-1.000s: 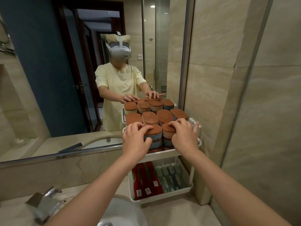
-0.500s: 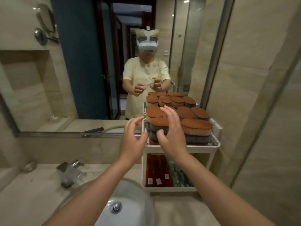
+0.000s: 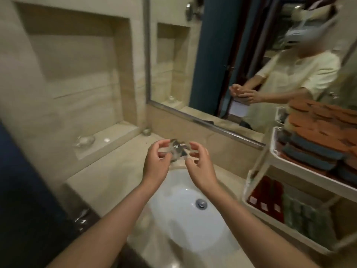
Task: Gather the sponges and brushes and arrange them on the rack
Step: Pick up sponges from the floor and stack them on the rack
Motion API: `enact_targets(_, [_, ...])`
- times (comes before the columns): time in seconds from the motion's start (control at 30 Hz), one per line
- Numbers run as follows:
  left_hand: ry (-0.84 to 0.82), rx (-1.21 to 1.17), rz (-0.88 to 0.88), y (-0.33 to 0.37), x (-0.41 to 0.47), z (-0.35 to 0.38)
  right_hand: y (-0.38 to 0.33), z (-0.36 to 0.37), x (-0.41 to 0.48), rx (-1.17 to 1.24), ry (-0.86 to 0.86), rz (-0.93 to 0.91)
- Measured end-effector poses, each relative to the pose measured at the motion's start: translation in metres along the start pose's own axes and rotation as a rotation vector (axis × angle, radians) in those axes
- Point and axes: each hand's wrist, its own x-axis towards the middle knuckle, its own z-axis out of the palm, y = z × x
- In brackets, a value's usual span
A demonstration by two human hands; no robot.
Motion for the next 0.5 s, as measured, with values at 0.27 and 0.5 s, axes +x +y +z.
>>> enact_targets(0.27, [0.225,0.1,-0.202,-0.045,-0.049,-0.158,-0.031,0.151,-0.043,0.044,-0.366,-0.019])
enact_targets(0.5, [0.387,0.163,-0.313,-0.063,-0.123,-0.289,-0.077,0.258,-0.117,0.056,-0.581,-0.025])
